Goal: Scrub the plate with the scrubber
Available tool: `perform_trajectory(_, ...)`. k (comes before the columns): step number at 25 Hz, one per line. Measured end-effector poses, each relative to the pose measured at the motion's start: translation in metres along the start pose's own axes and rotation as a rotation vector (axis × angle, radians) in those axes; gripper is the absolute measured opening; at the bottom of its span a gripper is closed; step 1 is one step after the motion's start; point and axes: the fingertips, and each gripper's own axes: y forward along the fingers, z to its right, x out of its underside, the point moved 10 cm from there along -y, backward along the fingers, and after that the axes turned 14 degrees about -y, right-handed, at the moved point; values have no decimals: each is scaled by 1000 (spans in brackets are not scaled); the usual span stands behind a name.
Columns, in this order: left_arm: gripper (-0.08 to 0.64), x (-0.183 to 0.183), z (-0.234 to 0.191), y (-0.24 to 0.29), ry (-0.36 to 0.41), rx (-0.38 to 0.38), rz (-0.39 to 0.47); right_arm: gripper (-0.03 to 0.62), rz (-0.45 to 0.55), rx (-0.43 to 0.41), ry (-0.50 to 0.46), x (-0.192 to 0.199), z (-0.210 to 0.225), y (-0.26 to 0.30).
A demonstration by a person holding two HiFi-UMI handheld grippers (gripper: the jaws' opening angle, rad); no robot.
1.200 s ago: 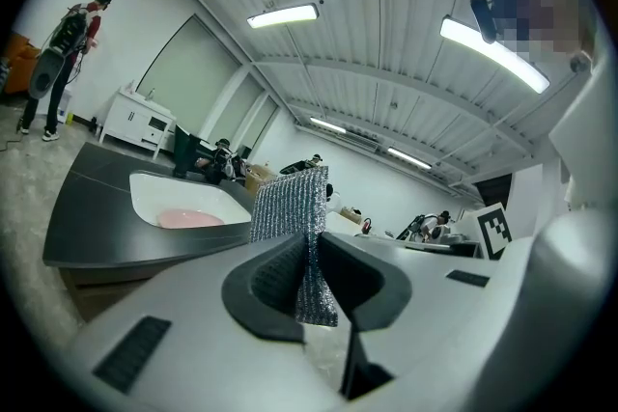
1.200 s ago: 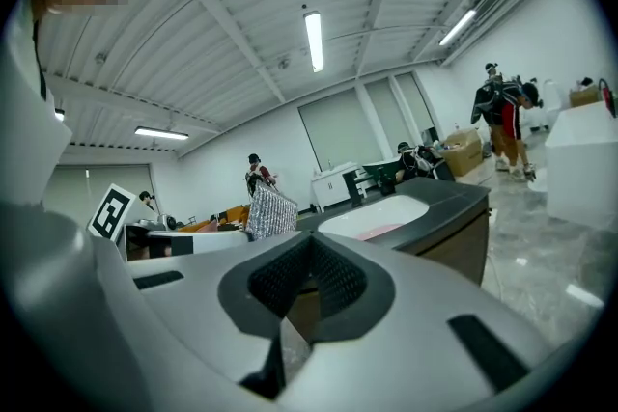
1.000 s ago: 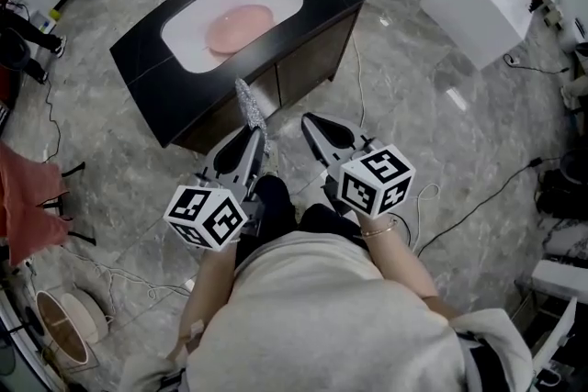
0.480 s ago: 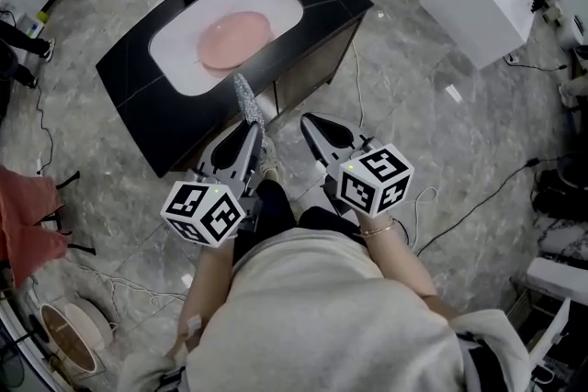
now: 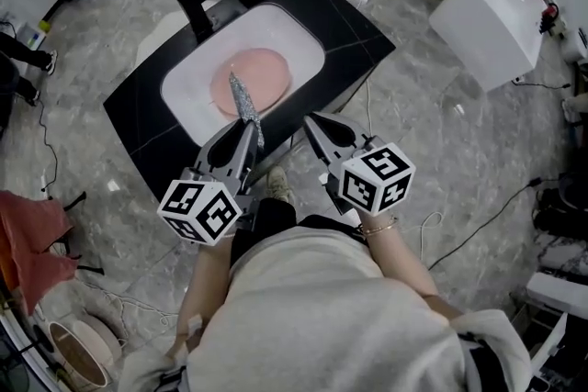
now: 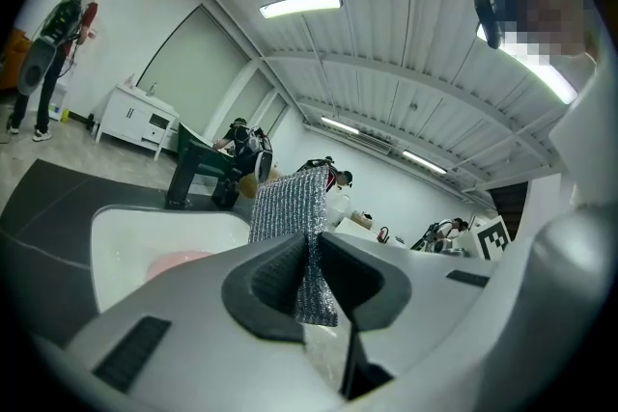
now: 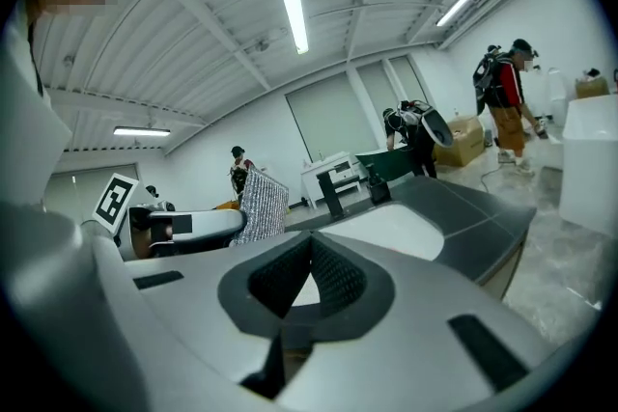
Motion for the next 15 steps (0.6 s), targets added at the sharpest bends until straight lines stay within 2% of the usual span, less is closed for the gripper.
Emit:
perform_trajectory(8, 64, -56, -43, 48, 6, 15, 7, 6, 7, 18, -21, -32, 29, 67)
perform_trajectory(15, 64, -76, -64, 77, -3, 37, -11, 6, -10, 55, -11, -41, 48, 91)
